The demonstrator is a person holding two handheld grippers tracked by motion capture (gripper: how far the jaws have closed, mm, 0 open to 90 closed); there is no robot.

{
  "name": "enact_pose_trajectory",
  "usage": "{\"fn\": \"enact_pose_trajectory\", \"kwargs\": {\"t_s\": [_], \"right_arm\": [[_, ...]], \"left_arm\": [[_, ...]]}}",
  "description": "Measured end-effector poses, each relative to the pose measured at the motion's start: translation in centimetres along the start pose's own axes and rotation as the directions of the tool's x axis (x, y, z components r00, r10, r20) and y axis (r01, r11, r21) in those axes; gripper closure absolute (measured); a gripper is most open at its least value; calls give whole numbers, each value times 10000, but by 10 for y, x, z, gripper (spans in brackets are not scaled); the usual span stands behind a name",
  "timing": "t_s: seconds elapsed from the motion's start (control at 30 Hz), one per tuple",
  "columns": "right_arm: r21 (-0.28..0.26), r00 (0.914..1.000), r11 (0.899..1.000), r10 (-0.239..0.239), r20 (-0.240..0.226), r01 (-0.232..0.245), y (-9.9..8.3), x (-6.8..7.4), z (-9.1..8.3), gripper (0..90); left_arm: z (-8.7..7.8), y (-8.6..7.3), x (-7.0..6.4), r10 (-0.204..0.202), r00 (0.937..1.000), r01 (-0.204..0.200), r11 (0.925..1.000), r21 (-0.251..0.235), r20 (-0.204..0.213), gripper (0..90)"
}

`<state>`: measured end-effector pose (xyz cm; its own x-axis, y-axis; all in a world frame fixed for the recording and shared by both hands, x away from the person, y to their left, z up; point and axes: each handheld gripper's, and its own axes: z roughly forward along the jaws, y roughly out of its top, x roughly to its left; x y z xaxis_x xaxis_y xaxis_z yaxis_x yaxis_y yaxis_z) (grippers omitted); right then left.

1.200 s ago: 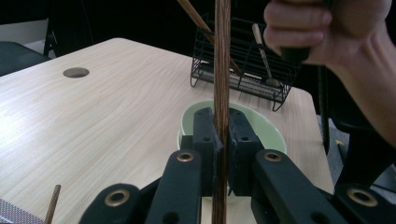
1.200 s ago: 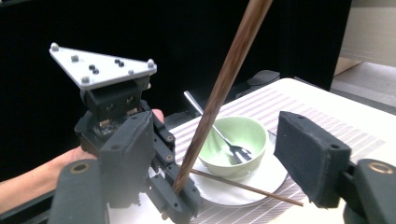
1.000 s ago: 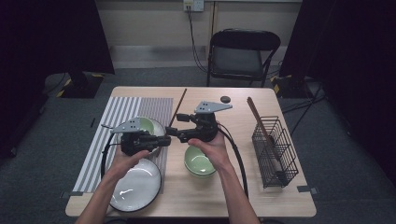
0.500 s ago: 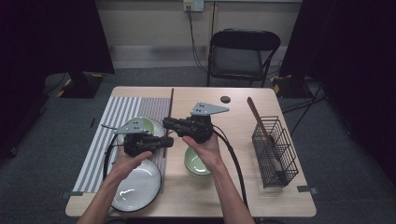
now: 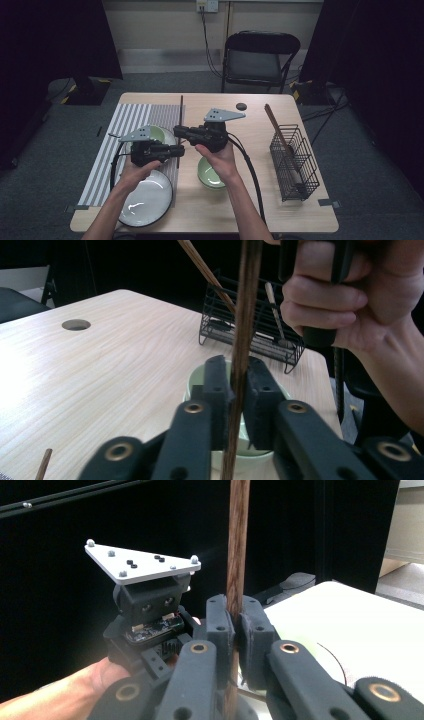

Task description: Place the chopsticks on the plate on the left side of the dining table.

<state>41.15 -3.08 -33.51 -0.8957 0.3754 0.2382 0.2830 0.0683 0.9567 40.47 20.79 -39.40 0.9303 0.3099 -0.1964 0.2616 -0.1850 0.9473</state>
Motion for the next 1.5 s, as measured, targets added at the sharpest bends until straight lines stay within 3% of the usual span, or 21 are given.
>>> {"fn": "enact_pose_trajectory", "kwargs": {"t_s": [0.13, 0.17, 0.2, 0.23, 0.53, 0.77, 0.97, 1.0, 1.5], "right_arm": [[59, 10000, 10000, 18, 80, -19, -1, -1, 1, 842], [-15, 9999, 10000, 37, 102, -37, -1, -1, 0, 783], [-15, 9999, 10000, 37, 102, -37, -1, -1, 0, 783], [14, 10000, 10000, -11, 81, 11, -1, -2, -1, 664], [-33, 9961, 9998, -169, 870, 172, 3, -6, -7, 478], [13, 9927, 10000, -69, 1206, 68, 4, -10, -11, 439], [17, 9864, 10000, -50, 1646, 48, 5, -14, -13, 370], [45, 9844, 10000, -31, 1760, 23, 5, -14, -13, 320], [340, 9801, 9994, -88, 1981, 21, 9, -19, -14, 236]], "left_arm": [[2, 0, -1, -7, 10000, 7, 10000, 22, 35, 845], [2, 0, -1, 21, 10000, -21, 10000, 42, 15, 845], [2, 0, -1, 21, 10000, -21, 10000, 42, 15, 845], [2, 0, -2, 33, 10000, -33, 10000, 41, 62, 845], [1, 3, -5, 101, 9997, -102, 9999, 87, 223, 845], [-7, 4, -2, 99, 9999, -98, 9999, -53, 81, 845], [-12, 5, -1, 61, 10000, -62, 9998, -202, -30, 846], [-13, 5, -1, 70, 10000, -71, 9997, -253, -52, 846], [-19, 9, -2, 67, 9998, -73, 9995, -318, -180, 846]]}}
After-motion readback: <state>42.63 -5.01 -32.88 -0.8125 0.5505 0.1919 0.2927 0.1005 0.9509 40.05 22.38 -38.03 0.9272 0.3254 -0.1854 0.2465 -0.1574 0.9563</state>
